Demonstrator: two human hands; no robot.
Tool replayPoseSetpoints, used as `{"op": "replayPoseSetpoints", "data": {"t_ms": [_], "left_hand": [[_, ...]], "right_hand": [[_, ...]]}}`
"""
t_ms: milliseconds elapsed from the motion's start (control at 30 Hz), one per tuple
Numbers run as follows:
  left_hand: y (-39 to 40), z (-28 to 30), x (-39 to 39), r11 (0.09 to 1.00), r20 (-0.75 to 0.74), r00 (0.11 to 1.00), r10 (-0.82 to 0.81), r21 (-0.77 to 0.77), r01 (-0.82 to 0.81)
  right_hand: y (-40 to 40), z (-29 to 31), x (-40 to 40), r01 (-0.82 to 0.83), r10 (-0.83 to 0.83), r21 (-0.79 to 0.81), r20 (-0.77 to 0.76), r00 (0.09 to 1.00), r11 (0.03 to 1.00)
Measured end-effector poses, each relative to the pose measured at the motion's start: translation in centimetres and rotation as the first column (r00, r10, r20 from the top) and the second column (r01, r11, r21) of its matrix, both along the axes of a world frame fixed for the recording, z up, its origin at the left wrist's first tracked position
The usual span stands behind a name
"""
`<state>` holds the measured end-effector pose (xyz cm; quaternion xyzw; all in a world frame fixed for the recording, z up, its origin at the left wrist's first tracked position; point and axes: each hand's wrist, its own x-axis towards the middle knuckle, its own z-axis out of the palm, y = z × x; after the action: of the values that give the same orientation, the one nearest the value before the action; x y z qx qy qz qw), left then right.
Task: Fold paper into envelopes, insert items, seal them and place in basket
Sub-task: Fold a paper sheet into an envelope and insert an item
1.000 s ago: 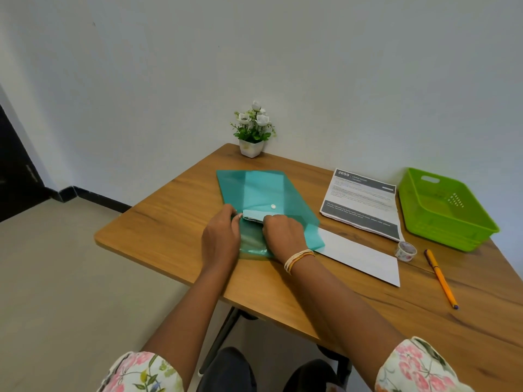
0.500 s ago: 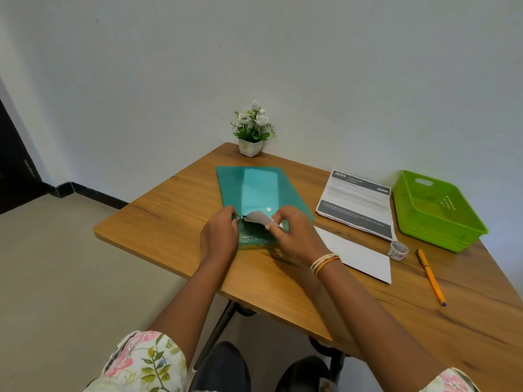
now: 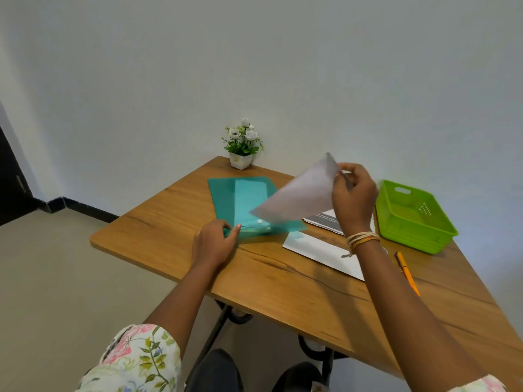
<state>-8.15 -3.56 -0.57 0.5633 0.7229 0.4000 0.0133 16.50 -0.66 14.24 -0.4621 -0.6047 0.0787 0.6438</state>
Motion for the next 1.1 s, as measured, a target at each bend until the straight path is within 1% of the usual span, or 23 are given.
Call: {"op": "replayPoseSetpoints", "data": {"t_ms": [100, 167, 233, 267, 333, 367, 433, 500, 567, 633, 667, 733, 833, 1000, 1033, 1067, 1100], "left_hand": [[0.2, -0.2, 0.1, 0.999, -0.040, 0.999, 0.037, -0.004, -0.037], [0.2, -0.1, 0.2, 0.996, -0.129, 0.987, 0.092, 0.027, -0.089], [0.3, -0.3, 0.4, 0.994, -0.249, 0.963, 0.106, 0.053, -0.096], [0.4, -0.4, 0.6, 0.997, -0.309, 0.949, 0.067, 0.048, -0.055], [0.6, -0.5, 0.8, 0.994, -0.380, 0.921, -0.080, 0.034, 0.101], [0.7, -0.4, 0.8, 0.986, -0.399, 0.905, -0.149, 0.011, 0.167], [0.8, -0.5, 0.6, 0.968, -0.400, 0.882, -0.248, -0.066, 0.242], [0.6, -0.5, 0.4, 0.956, -0.383, 0.877, -0.290, -0.165, 0.244], [0.5, -0.5, 0.4, 0.956, -0.404, 0.875, -0.266, -0.230, 0.184], [0.3, -0.3, 0.5, 0.966, -0.435, 0.879, -0.193, -0.240, 0.093], [0.3, -0.2, 0.6, 0.971, -0.450, 0.881, -0.150, -0.233, 0.046], [0.1, -0.3, 0.7, 0.974, -0.463, 0.884, -0.061, -0.222, -0.050], [0.0, -0.5, 0.6, 0.944, -0.428, 0.900, 0.079, -0.259, -0.206], [-0.1, -0.4, 1.0, 0.885, -0.324, 0.918, 0.229, -0.324, -0.335], [0.0, -0.3, 0.9, 0.890, -0.318, 0.917, 0.241, -0.305, -0.340], [0.1, -0.3, 0.8, 0.916, -0.334, 0.920, 0.207, -0.263, -0.302], [0.3, -0.3, 0.8, 0.955, -0.362, 0.925, 0.113, -0.218, -0.202]], "right_hand": [[-0.2, 1.1, 1.0, 0.111, -0.101, 0.086, -0.109, 0.989, 0.990], [-0.2, 1.2, 1.5, 0.174, -0.154, 0.114, -0.168, 0.974, 0.978], [0.0, 0.7, 1.9, 0.197, -0.168, 0.122, -0.214, 0.962, 0.973], [0.0, 0.3, 2.0, 0.200, -0.169, 0.119, -0.228, 0.959, 0.972], [0.0, -0.5, 1.9, 0.198, -0.169, 0.109, -0.230, 0.958, 0.974], [0.0, -0.9, 1.6, 0.191, -0.164, 0.102, -0.225, 0.960, 0.976], [-0.3, -1.8, 0.8, 0.154, -0.132, 0.093, -0.207, 0.969, 0.984], [-0.8, -2.8, -0.1, 0.056, -0.045, 0.081, -0.125, 0.991, 0.995], [-1.1, -4.2, -1.0, -0.069, 0.067, 0.049, 0.057, 0.996, 0.996], [-1.3, -6.1, -1.8, -0.171, 0.169, -0.010, 0.218, 0.961, 0.985], [-1.4, -7.2, -2.2, -0.197, 0.205, -0.057, 0.282, 0.937, 0.979], [-1.8, -9.2, -2.6, -0.204, 0.260, -0.184, 0.371, 0.891, 0.962], [-2.5, -11.6, -2.7, -0.152, 0.297, -0.337, 0.437, 0.849, 0.929], [-2.8, -13.5, -2.8, -0.084, 0.312, -0.421, 0.509, 0.802, 0.903], [-2.8, -13.7, -2.8, -0.069, 0.312, -0.436, 0.517, 0.797, 0.897], [-2.7, -13.8, -2.8, -0.060, 0.315, -0.444, 0.527, 0.790, 0.894], [-2.6, -13.9, -2.9, -0.056, 0.318, -0.447, 0.538, 0.781, 0.893]]}}
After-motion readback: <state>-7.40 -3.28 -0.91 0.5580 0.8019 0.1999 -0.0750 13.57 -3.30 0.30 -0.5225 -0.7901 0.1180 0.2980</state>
